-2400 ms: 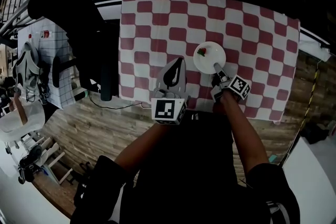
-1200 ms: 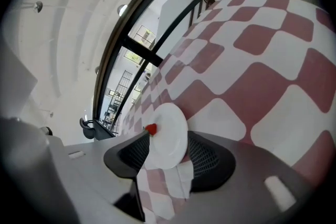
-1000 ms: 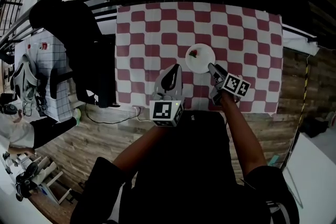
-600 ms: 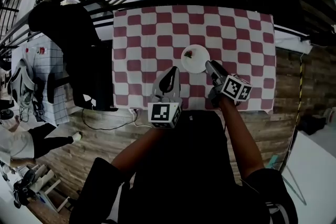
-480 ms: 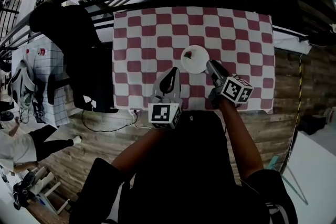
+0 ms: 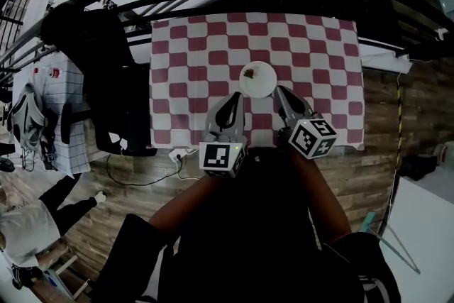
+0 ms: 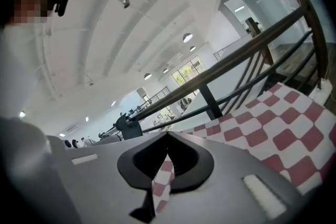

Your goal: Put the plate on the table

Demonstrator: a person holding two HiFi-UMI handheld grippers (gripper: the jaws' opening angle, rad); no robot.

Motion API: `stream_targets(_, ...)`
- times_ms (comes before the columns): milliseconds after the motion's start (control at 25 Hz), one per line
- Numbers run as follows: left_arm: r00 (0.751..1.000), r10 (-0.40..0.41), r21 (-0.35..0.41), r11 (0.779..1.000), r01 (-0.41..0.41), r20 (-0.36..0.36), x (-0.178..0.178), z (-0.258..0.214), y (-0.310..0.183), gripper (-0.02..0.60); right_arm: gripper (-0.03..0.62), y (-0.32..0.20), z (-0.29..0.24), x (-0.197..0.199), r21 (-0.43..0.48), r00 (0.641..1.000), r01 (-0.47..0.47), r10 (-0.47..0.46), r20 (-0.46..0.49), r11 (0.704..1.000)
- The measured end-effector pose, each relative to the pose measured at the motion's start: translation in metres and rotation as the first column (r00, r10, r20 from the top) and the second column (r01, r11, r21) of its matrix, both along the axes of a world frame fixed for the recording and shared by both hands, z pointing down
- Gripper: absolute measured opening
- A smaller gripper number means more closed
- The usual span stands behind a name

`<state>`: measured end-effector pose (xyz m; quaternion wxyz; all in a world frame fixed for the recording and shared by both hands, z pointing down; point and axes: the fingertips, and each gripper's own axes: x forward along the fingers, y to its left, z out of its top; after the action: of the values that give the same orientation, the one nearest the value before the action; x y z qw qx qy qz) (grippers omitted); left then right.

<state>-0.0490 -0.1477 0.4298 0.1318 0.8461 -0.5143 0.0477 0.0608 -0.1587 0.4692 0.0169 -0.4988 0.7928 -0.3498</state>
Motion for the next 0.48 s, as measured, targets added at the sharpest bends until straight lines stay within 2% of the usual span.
stream_targets(200, 1.0, 0.005, 0.032, 0.999, -0.006, 0.023, 0.0, -0.009, 0.012, 0.011, 0.0, 0.016, -0.033, 0.003, 0.105, 0.976, -0.054, 0.074, -0.205, 0.993)
stream_targets(480, 1.0, 0.01, 0.045, 0.999, -0.011, 0.018, 0.003, -0.02, 0.026, 0.01, -0.001, 0.038, -0.063, -0.008, 0.239, 0.938, -0.035, 0.114, -0.327, 0.97)
